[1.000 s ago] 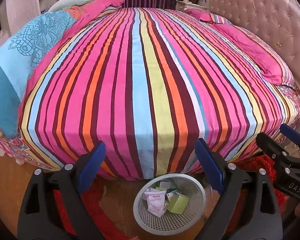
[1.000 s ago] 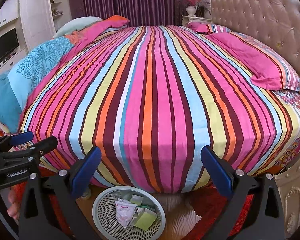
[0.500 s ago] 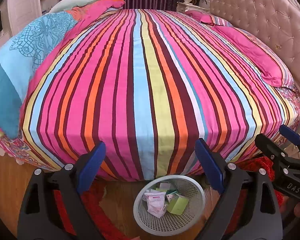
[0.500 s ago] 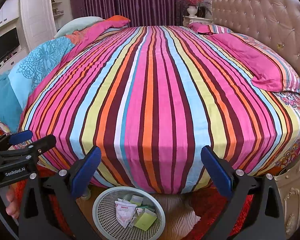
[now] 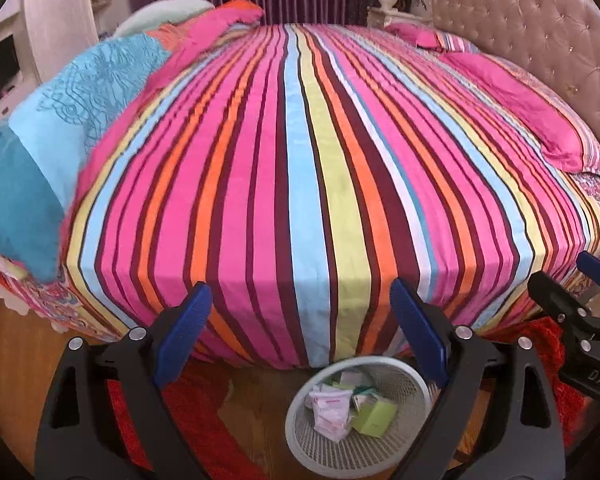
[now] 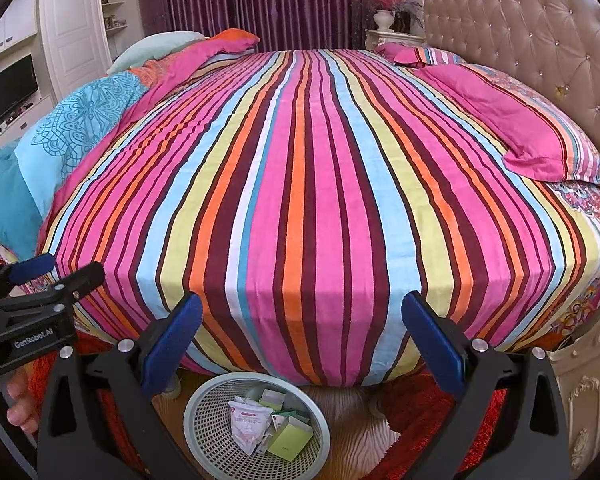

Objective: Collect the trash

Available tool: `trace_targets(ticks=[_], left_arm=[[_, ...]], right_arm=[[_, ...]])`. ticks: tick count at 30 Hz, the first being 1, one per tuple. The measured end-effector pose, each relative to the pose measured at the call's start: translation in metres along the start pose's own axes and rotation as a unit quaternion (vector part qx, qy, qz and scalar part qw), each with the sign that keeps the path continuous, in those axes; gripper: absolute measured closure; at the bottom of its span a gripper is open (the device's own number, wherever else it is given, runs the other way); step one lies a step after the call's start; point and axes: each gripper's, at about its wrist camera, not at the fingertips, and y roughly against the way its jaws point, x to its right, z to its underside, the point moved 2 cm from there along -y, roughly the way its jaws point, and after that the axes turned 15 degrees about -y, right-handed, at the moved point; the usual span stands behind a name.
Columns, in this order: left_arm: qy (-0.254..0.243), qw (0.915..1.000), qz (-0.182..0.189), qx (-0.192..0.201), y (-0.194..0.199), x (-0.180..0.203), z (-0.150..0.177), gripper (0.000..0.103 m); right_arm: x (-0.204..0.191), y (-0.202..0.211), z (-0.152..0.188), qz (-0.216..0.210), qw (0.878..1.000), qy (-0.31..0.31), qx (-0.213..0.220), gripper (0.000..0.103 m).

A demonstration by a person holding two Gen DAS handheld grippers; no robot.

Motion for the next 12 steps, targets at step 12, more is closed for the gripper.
trace_targets(ticks=[12], left_arm=[[-0.009, 0.9995, 0.029, -0.004, 0.0002, 0.0058, -0.0004, 0.015]], right_arm=[[0.0031, 0.0008, -0.0011, 0.001, 1.000, -0.004, 0.000, 0.007]])
